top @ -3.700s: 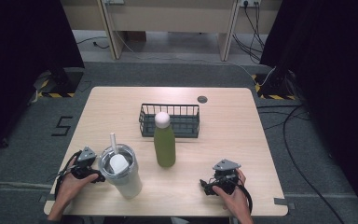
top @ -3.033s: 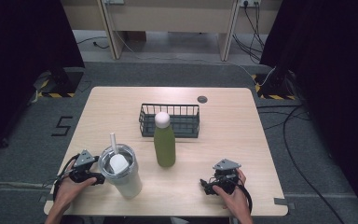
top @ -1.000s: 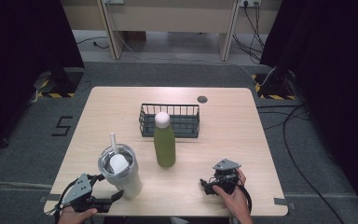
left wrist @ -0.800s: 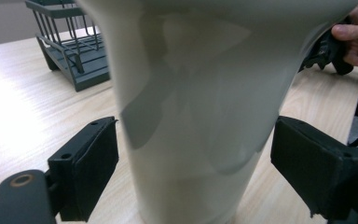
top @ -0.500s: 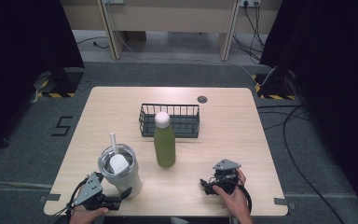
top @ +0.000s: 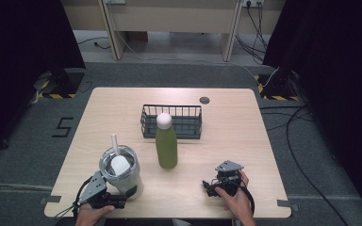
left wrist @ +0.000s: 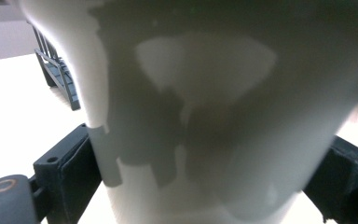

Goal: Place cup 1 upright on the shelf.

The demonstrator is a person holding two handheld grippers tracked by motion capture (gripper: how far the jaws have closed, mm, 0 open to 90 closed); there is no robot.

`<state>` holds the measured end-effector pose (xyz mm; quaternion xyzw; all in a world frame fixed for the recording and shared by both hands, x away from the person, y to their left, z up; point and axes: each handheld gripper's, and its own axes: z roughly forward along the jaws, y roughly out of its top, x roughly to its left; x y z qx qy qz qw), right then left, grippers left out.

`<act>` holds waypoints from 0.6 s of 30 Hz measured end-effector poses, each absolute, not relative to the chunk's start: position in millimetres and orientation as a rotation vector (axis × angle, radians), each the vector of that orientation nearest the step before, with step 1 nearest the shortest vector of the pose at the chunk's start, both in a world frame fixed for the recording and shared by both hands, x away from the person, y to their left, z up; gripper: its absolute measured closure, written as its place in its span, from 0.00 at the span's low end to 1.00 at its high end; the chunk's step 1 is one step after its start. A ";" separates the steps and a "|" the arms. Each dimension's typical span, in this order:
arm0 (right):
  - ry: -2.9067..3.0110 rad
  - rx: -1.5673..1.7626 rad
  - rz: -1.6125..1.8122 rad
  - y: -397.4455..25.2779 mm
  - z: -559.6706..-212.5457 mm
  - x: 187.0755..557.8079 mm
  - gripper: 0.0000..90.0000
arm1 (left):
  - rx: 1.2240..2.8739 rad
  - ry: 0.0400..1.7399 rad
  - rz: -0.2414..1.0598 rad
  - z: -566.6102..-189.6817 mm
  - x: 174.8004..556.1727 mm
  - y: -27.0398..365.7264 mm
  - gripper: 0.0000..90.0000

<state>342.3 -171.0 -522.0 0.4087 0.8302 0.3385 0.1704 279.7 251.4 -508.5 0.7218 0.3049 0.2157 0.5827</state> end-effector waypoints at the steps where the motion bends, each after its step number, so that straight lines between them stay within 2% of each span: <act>1: 2.358 1.161 0.961 -171.0 -522.1 342.3 0.00 | 1.687 0.710 0.507 -508.4 280.2 250.9 0.10; 18: 2.359 1.159 0.962 -170.9 -522.0 342.3 0.00 | 1.639 0.701 0.503 -510.8 284.7 247.0 0.11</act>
